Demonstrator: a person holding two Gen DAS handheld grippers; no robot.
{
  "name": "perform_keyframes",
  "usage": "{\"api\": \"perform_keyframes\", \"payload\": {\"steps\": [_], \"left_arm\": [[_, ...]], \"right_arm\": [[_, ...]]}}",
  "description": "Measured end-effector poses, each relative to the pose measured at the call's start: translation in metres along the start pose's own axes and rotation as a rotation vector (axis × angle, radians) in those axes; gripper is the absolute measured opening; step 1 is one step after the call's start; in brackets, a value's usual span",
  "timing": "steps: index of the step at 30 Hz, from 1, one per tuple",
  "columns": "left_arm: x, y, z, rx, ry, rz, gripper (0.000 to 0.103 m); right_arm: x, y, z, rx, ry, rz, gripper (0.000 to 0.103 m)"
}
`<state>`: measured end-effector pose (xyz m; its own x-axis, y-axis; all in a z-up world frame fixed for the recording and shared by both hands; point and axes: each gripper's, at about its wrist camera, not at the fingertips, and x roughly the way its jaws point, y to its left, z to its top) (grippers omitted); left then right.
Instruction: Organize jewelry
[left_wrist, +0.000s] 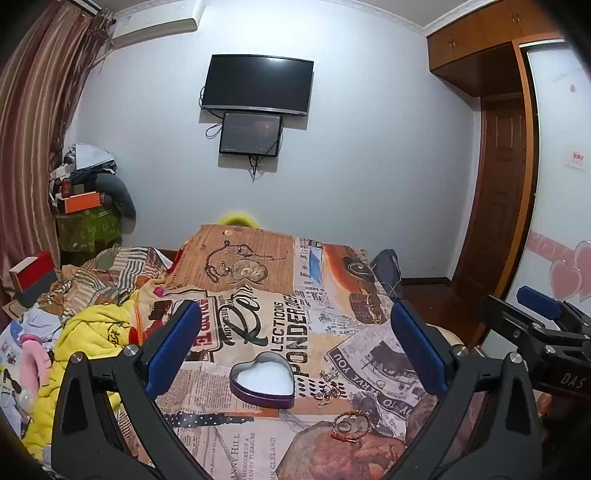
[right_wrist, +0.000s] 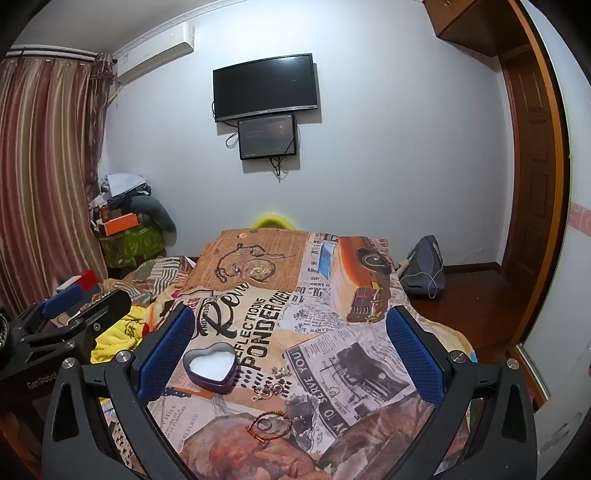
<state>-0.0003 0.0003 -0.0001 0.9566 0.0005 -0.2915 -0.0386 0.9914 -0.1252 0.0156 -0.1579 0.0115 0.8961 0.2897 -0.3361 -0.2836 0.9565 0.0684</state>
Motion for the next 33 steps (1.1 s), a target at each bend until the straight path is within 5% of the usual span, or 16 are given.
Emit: {"api": "perform_keyframes", "payload": {"steps": [33], "left_arm": [[-0.0006,-0.0012,-0.0046,0.024,0.008,0.006,0.103]], "right_arm": [[0.0022,0.0006,-0.0046,0.005,0.015,0.000,0.103]]}}
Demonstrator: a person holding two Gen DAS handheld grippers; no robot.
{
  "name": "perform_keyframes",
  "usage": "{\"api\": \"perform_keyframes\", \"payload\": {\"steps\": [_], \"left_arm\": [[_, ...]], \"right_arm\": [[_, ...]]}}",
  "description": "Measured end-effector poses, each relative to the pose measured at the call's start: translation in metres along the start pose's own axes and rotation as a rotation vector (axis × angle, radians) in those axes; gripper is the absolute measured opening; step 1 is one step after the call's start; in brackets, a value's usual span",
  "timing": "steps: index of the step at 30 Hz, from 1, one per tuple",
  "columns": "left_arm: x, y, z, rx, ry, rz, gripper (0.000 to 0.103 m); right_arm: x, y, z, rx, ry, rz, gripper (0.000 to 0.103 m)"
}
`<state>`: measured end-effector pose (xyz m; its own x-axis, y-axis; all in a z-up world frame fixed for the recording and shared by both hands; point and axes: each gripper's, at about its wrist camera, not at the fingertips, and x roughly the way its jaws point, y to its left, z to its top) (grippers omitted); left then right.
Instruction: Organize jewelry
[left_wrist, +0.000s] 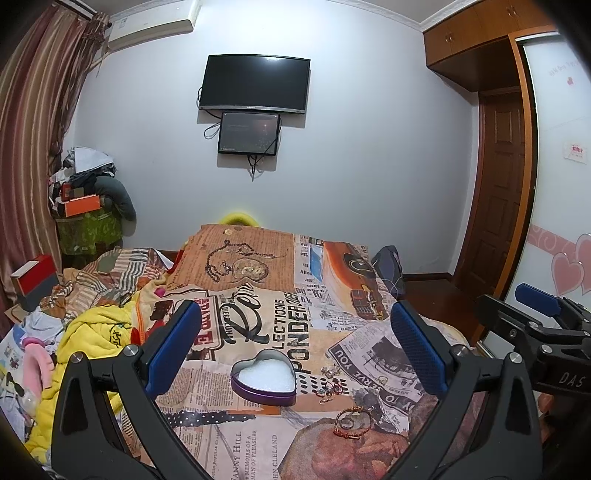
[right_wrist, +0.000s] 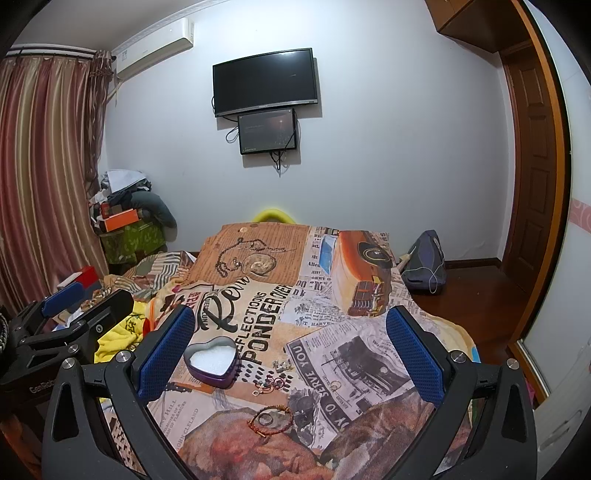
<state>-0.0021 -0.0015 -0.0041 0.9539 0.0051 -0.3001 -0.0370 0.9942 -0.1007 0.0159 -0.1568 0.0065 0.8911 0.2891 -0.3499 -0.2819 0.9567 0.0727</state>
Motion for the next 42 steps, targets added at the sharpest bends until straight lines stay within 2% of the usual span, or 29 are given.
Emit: {"api": "perform_keyframes", "payload": {"steps": [42], "left_arm": [[0.0020,0.0028,-0.0018,-0.007,0.007,0.001,0.103]], "right_arm": [[0.0015,0.0005,0.0007,-0.002,0.007,0.000,0.103]]}}
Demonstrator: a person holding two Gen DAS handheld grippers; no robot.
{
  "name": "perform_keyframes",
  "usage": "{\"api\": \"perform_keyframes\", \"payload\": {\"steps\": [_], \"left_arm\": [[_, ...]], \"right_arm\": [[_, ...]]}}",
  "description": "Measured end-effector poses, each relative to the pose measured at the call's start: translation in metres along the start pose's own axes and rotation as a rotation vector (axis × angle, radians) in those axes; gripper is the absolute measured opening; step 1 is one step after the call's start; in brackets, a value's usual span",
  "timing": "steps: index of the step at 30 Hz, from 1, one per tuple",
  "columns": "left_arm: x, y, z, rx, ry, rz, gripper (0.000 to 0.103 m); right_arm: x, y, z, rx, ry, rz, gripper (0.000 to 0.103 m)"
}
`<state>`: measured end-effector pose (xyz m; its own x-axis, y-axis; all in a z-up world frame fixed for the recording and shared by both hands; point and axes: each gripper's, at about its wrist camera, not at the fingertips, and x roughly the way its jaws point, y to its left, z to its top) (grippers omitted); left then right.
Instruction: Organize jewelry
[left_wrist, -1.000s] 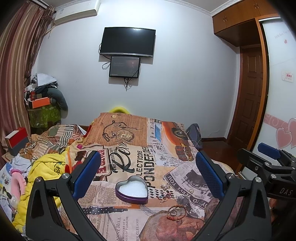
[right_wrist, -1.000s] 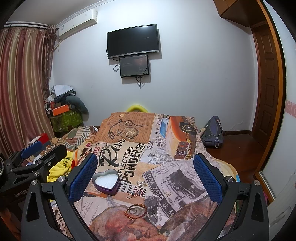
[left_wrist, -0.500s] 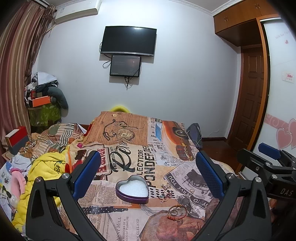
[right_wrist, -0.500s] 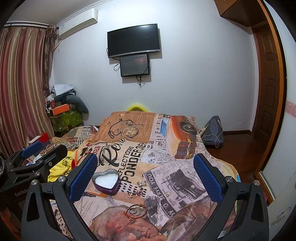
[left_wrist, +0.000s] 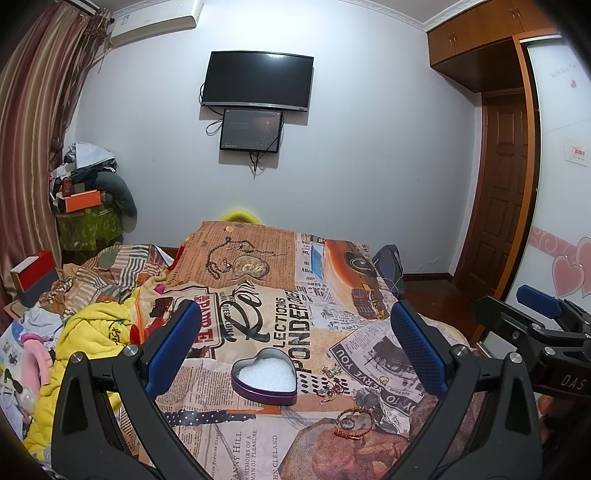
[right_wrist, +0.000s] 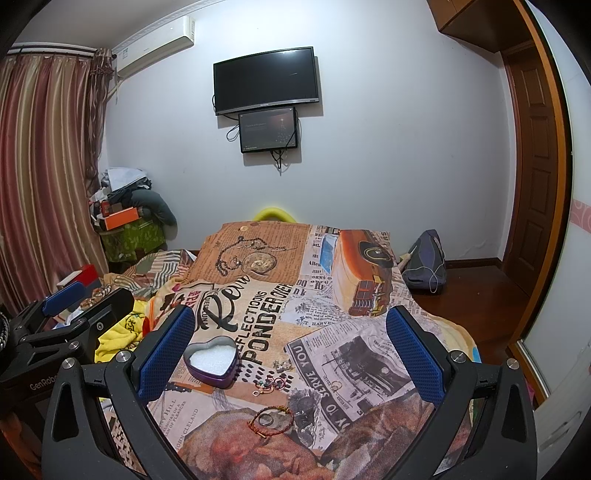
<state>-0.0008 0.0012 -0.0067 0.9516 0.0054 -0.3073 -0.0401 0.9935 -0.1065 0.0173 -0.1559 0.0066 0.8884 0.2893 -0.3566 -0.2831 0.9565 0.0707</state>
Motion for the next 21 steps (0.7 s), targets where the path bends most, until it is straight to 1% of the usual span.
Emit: {"api": "perform_keyframes", "payload": {"steps": [4,8,13,17,21], "left_arm": [[0.000,0.001,-0.001,-0.002,0.001,-0.002,0.103],[0.003,0.000,-0.002,-0.002,0.007,-0.002,0.103],[0.012,-0.001,-0.004,0.002,0.028,0.001,0.103],[0.027,-0.003,-0.006,0.012,0.063,0.006,0.103],[0.049,-0.005,-0.013,0.021,0.125,0.000,0.103]], "right_arm": [[0.000,-0.001,0.001,0.000,0.002,-0.001,0.103],[0.006,0.001,-0.009,0.002,0.007,-0.001,0.103],[0.013,-0.003,-0.012,0.007,0.022,-0.004,0.103],[0.022,-0.010,-0.014,0.018,0.049,-0.010,0.103],[0.037,-0.023,-0.024,0.029,0.094,-0.032,0.103]]}}
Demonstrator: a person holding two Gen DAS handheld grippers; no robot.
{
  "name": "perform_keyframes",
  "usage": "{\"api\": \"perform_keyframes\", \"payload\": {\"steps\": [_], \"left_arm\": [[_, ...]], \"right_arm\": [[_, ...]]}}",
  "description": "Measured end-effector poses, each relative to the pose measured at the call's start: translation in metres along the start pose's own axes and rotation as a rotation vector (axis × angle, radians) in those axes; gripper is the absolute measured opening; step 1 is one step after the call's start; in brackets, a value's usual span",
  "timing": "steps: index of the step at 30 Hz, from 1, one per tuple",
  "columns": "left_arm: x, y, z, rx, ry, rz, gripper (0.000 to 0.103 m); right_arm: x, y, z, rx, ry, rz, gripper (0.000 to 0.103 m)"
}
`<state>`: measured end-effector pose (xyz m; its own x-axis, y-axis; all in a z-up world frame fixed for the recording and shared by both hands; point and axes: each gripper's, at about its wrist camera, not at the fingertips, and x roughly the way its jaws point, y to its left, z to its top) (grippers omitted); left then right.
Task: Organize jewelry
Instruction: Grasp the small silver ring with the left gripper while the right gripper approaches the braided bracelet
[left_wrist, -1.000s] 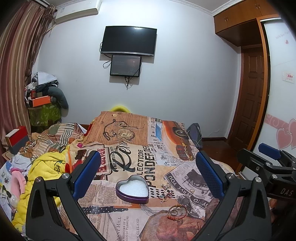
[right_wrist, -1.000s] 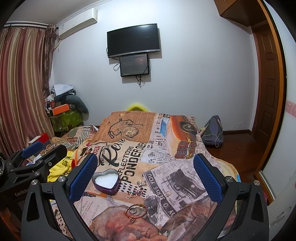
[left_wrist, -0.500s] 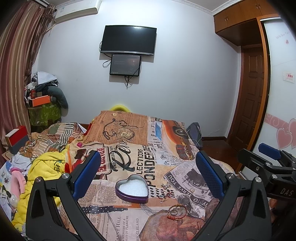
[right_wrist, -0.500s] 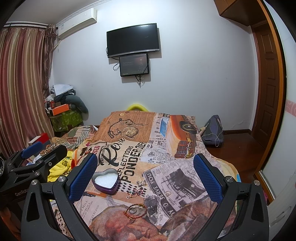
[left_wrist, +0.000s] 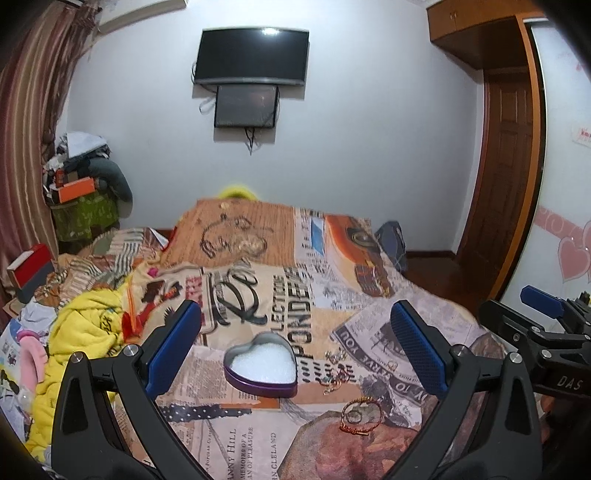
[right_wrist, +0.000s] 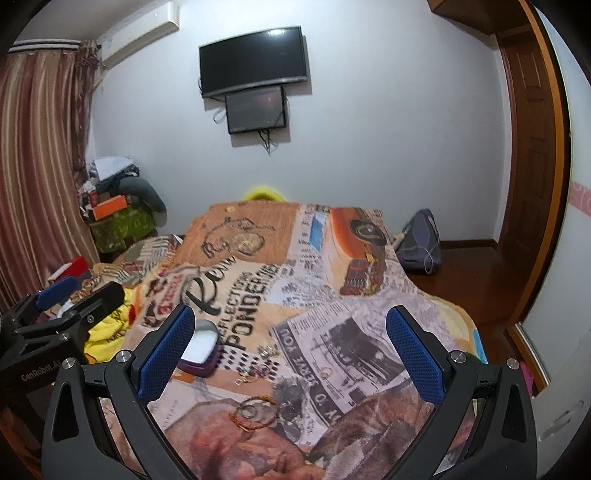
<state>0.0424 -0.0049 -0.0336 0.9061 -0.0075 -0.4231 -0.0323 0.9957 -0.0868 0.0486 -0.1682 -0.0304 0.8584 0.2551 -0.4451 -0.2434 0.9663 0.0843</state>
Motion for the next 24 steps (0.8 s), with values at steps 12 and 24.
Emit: {"api": "perform_keyframes", "payload": {"steps": [12,24], "left_arm": [[0.089,-0.010,-0.046,0.043,0.280,-0.012,0.084],[0.139,-0.021,-0.093,0.030,0.545,-0.197,0.051]], "right_arm": [[0.054,-0.042,-0.037,0.014,0.210,-0.097,0.103],[0.098,-0.055,-0.070,0.044,0.393,0.031,0.074]]}}
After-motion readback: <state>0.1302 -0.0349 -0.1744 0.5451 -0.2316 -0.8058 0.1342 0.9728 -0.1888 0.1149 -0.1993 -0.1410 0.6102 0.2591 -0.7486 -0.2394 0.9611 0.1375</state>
